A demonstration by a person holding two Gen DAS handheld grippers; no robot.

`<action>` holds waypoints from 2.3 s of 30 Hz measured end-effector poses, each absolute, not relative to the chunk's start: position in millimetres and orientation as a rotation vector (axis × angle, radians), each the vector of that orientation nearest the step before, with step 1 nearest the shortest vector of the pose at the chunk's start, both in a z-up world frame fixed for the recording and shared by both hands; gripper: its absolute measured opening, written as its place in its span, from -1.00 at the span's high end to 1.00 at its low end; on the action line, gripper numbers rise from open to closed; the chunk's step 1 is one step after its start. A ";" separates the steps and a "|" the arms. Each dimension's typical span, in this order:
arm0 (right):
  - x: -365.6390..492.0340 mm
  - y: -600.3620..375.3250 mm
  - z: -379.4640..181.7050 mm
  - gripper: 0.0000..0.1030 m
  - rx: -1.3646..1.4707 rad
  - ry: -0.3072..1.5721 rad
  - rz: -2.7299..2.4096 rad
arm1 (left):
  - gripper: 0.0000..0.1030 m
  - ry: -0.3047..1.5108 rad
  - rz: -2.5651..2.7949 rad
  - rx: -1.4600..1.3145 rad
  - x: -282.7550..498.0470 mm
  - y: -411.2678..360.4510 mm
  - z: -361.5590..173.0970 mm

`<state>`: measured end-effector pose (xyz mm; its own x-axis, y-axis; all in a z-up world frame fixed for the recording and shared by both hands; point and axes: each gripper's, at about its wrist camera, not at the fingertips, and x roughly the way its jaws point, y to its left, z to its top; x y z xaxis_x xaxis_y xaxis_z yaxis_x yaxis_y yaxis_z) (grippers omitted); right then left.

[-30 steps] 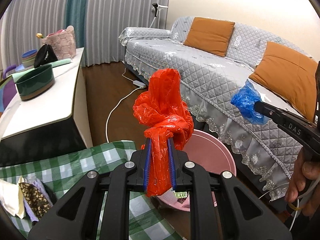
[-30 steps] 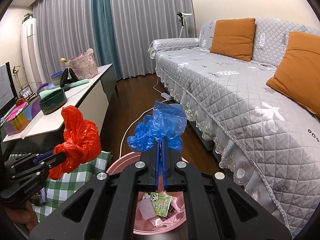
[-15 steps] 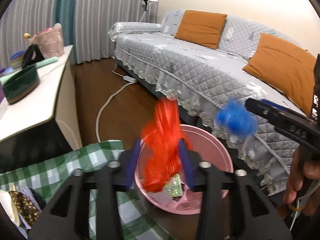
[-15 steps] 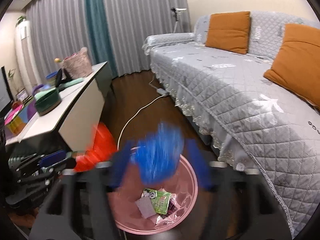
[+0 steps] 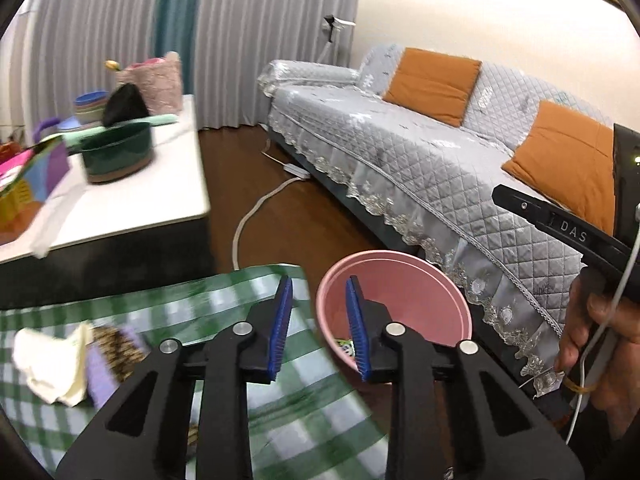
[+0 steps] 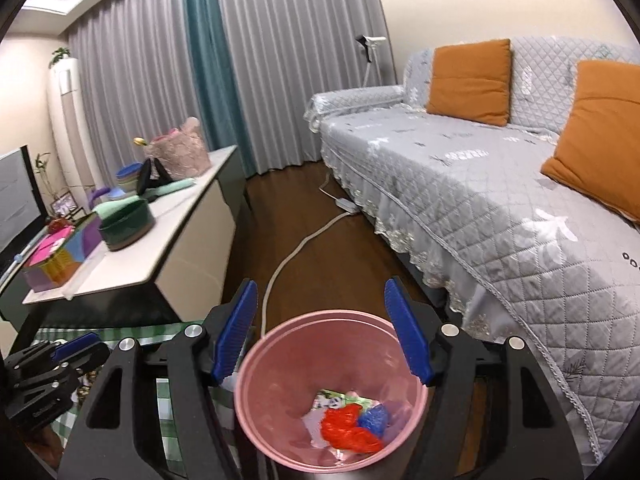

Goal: Collect trash
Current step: 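Move both open tools back toward the remaining trash on the table, then grasp the brown floral cloth with the right tool while the left tool grasps the white paper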

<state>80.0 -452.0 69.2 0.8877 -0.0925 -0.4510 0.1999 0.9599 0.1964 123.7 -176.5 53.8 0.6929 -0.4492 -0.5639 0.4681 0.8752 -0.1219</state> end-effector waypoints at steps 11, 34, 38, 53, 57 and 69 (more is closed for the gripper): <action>67.1 -362.5 86.8 -0.28 0.165 0.403 0.037 | 0.66 0.546 -0.371 0.014 83.1 -60.9 86.2; 103.1 -218.1 25.0 -0.26 0.033 0.575 0.382 | 0.71 0.588 -0.035 -0.167 99.4 111.3 35.3; 112.8 -205.2 13.7 -0.26 0.030 0.608 0.410 | 0.71 0.602 -0.028 -0.178 109.4 112.7 27.0; 142.6 -174.5 -37.1 -0.26 -0.042 0.784 0.482 | 0.56 0.691 -0.011 -0.228 154.8 113.0 -16.8; 148.4 -174.6 -46.7 -0.16 -0.040 0.829 0.504 | 0.45 0.711 -0.008 -0.247 163.9 112.0 -28.3; 149.8 -168.8 -53.7 0.53 -0.033 0.867 0.598 | 0.44 0.757 -0.022 -0.264 179.0 102.8 -46.4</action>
<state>149.8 -168.8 -53.7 0.4953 0.4801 -0.7240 -0.5060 0.8369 0.2088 179.0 102.8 -46.4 0.7285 -0.1148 -0.6753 -0.0746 0.9667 -0.2449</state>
